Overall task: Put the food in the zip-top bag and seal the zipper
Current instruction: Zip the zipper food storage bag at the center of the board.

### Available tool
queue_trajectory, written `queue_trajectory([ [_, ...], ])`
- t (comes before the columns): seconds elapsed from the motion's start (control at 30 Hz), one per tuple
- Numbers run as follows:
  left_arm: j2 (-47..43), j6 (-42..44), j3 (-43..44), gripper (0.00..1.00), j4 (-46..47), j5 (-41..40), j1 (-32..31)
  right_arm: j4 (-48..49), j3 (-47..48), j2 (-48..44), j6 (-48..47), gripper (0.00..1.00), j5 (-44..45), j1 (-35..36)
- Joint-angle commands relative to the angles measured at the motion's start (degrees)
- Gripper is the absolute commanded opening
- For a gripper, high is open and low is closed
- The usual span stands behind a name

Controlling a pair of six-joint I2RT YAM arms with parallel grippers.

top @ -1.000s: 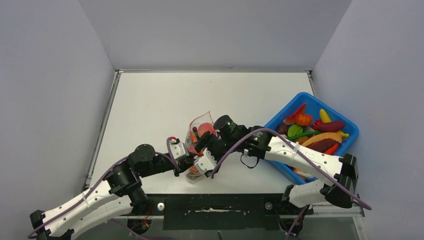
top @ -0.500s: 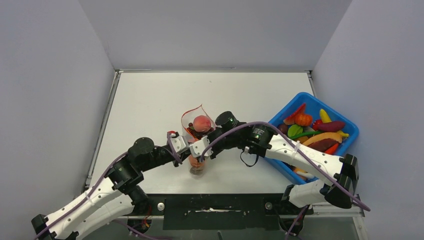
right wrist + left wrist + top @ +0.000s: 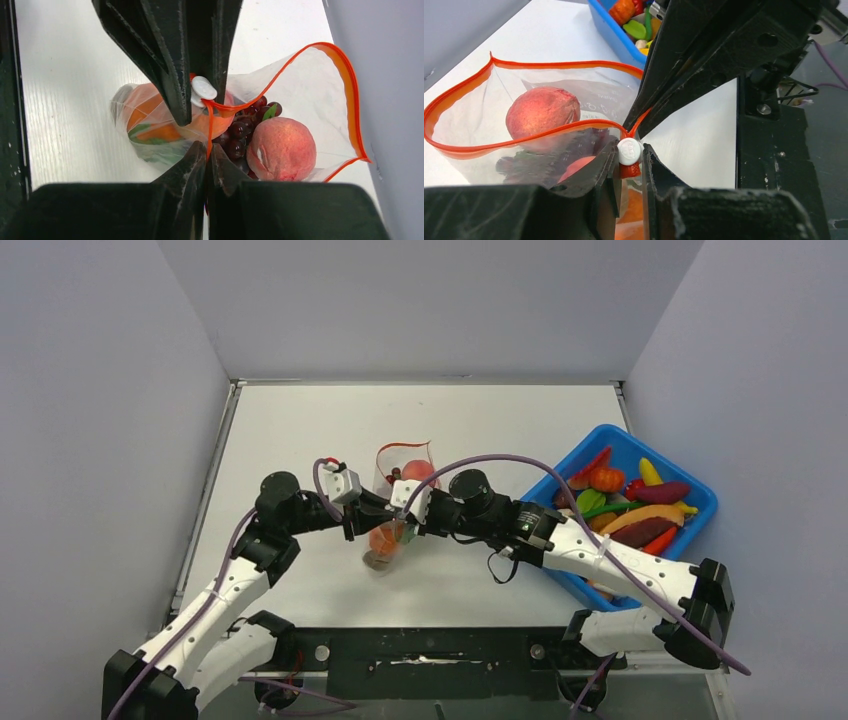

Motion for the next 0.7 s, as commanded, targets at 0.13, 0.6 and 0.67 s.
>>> queue_trajectory([
  [0.13,-3.04,-4.88,-0.27,0.25,11.63,1.52,2.95,15.39,-8.14,-6.4,17.97,0.0,8.43,-0.55],
  [0.6,-12.75,-5.93,-9.91,0.39,10.44,-3.37,2.95,22.61,-9.29,-3.51,25.37,0.0,2.57,-2.83],
  [0.67,-11.7,-7.89,-10.48,0.4,13.4,-3.62,2.95,22.77,-9.05,-3.25,25.7,0.0,2.26,-2.88],
])
